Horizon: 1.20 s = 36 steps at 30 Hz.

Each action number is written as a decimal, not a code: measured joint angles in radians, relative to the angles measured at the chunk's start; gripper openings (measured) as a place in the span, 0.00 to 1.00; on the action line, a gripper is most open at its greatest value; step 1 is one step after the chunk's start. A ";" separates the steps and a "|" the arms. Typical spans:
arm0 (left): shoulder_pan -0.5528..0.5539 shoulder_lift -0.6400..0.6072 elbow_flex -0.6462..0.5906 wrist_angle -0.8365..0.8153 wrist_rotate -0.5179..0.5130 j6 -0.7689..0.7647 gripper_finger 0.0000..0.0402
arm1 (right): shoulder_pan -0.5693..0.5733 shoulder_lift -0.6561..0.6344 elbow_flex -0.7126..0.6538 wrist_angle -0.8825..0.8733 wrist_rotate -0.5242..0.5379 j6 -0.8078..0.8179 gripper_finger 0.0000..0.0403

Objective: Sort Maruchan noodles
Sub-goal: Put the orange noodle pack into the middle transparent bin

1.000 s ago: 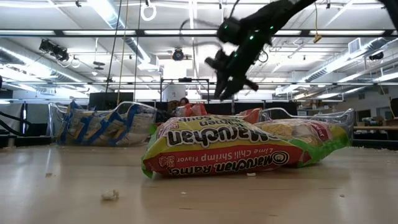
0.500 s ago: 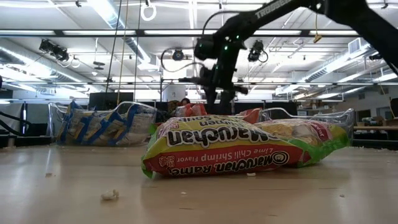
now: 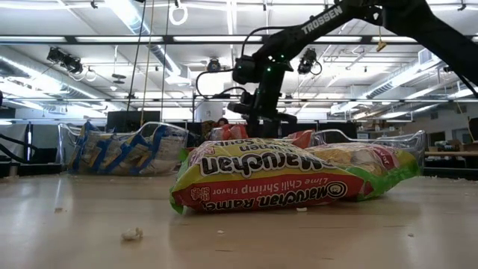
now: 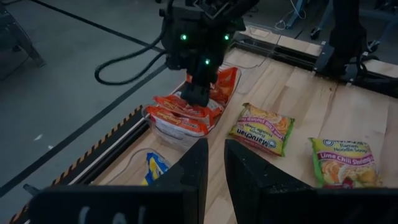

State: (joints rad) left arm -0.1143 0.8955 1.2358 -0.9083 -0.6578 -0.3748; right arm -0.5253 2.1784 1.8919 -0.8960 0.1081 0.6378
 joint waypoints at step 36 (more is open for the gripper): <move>0.000 0.000 0.000 -0.017 -0.021 0.002 0.15 | -0.190 -0.104 -0.152 0.071 -0.283 -0.204 0.18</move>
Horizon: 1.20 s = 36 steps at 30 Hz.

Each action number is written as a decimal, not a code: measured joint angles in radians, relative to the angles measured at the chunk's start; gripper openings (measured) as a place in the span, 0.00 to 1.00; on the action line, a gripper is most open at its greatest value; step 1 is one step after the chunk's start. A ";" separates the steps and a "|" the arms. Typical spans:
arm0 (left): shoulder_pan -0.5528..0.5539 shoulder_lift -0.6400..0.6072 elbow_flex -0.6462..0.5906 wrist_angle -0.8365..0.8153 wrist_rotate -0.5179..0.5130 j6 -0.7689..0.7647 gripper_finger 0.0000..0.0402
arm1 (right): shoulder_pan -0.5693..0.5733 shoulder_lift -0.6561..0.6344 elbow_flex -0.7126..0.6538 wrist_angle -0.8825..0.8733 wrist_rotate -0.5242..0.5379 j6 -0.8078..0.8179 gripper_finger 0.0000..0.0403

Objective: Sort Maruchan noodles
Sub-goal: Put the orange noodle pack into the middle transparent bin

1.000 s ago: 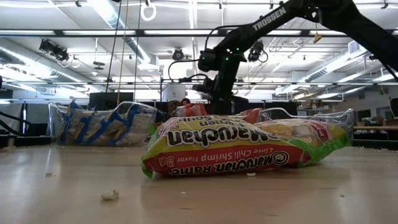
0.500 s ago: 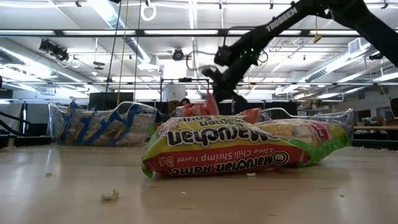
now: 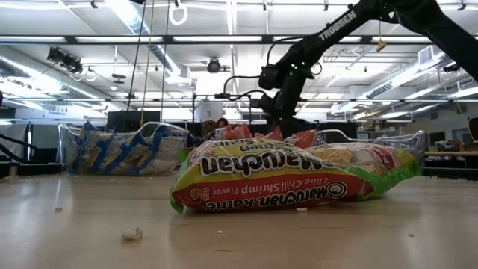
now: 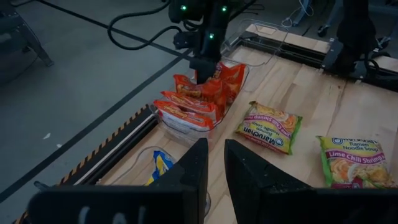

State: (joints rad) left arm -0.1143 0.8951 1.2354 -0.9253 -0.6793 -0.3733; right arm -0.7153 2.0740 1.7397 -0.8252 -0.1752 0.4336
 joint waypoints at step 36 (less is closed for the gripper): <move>-0.020 0.002 0.000 0.043 0.022 -0.062 0.15 | 0.134 -0.038 0.126 -0.434 0.315 -0.033 0.22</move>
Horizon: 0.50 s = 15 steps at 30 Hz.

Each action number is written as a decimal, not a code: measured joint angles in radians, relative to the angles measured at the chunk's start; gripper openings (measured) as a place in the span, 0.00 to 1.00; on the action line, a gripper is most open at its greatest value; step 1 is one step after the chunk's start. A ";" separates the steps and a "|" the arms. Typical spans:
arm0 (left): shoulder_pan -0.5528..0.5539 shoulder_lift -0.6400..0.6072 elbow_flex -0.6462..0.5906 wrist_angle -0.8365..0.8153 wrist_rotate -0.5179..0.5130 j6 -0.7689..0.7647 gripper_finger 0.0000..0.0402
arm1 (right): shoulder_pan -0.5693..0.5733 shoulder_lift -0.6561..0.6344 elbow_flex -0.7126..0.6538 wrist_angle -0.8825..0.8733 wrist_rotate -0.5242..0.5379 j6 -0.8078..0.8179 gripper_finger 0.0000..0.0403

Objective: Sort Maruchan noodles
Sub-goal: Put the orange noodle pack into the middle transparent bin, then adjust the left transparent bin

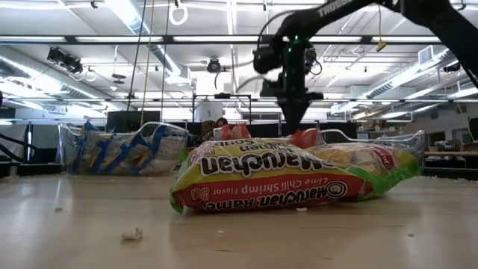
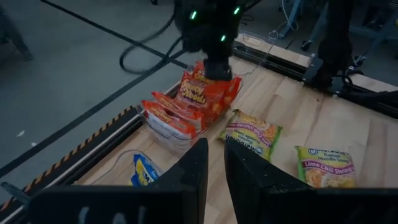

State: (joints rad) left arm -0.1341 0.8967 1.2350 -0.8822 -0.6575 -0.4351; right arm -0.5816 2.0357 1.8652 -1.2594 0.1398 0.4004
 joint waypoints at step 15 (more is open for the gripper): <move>0.065 0.029 -0.296 -0.178 0.265 -0.465 0.13 | 0.250 -0.314 0.020 0.030 0.038 0.061 0.22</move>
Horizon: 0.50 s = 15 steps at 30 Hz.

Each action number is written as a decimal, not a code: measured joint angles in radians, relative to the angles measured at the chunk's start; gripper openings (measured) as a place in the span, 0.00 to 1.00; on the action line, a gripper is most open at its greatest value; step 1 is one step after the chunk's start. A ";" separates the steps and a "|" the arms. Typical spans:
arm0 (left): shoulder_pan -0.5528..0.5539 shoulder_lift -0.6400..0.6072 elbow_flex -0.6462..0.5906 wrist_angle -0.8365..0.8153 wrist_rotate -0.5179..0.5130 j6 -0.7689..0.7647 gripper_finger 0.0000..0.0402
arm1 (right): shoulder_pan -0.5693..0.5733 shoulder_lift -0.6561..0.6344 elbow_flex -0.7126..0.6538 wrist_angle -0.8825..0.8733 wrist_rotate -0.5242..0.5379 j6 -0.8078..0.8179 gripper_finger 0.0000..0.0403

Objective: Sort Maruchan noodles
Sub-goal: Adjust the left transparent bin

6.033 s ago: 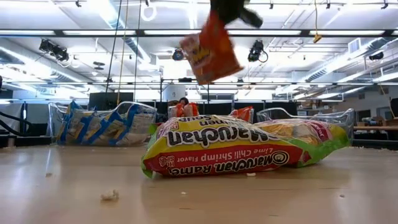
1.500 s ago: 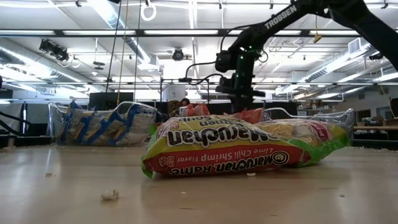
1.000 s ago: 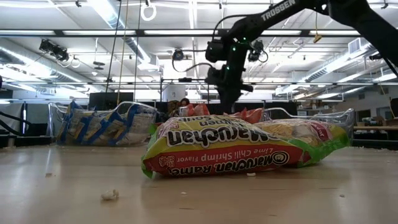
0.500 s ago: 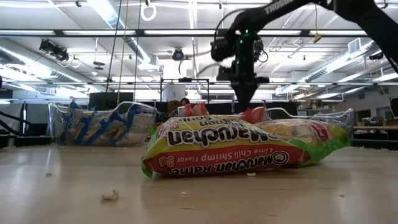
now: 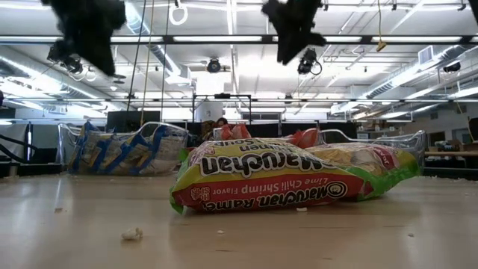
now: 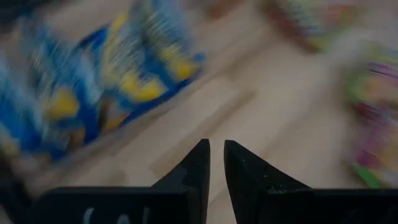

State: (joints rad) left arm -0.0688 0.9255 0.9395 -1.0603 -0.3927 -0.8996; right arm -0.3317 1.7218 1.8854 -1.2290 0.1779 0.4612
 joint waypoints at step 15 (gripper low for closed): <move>0.145 0.024 -0.447 0.348 0.009 -0.240 0.03 | 0.376 -0.018 -0.155 0.037 0.064 0.286 0.22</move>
State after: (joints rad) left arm 0.0761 0.9490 0.4922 -0.7126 -0.3836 -1.1392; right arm 0.0447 1.7036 1.7300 -1.1923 0.2419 0.7474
